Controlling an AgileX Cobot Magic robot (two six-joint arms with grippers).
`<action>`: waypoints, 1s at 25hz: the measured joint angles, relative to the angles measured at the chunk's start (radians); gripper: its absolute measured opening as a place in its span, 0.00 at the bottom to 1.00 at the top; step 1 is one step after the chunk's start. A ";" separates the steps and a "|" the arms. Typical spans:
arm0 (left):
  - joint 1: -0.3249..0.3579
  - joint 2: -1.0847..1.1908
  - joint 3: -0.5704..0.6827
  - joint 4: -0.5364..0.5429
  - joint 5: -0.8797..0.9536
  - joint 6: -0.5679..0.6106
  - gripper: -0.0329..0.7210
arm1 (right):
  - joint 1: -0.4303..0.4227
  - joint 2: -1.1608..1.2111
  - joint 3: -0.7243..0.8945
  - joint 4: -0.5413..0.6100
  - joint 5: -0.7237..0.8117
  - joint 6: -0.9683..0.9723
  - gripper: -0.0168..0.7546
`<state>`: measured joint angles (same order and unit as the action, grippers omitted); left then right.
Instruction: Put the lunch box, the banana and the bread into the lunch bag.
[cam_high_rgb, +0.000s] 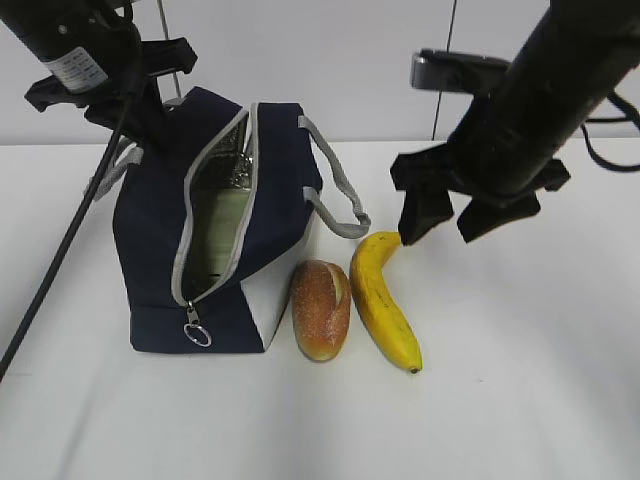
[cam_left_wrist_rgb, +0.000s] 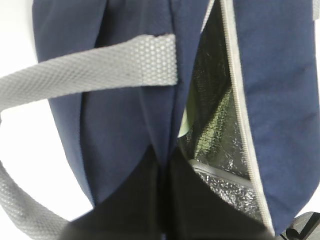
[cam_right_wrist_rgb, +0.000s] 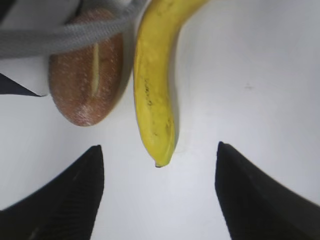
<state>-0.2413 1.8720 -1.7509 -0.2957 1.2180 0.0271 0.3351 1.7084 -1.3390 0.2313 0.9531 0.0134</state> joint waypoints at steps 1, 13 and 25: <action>0.000 0.000 0.000 0.000 0.001 0.000 0.04 | 0.000 0.000 0.032 0.000 -0.018 0.000 0.71; 0.000 0.000 0.000 0.000 0.006 0.000 0.04 | 0.000 0.066 0.139 0.067 -0.164 -0.068 0.71; 0.000 0.000 0.000 0.000 0.009 0.000 0.04 | 0.000 0.189 0.135 0.264 -0.237 -0.311 0.71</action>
<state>-0.2413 1.8720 -1.7509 -0.2954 1.2273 0.0271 0.3351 1.8970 -1.2039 0.4950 0.7157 -0.2976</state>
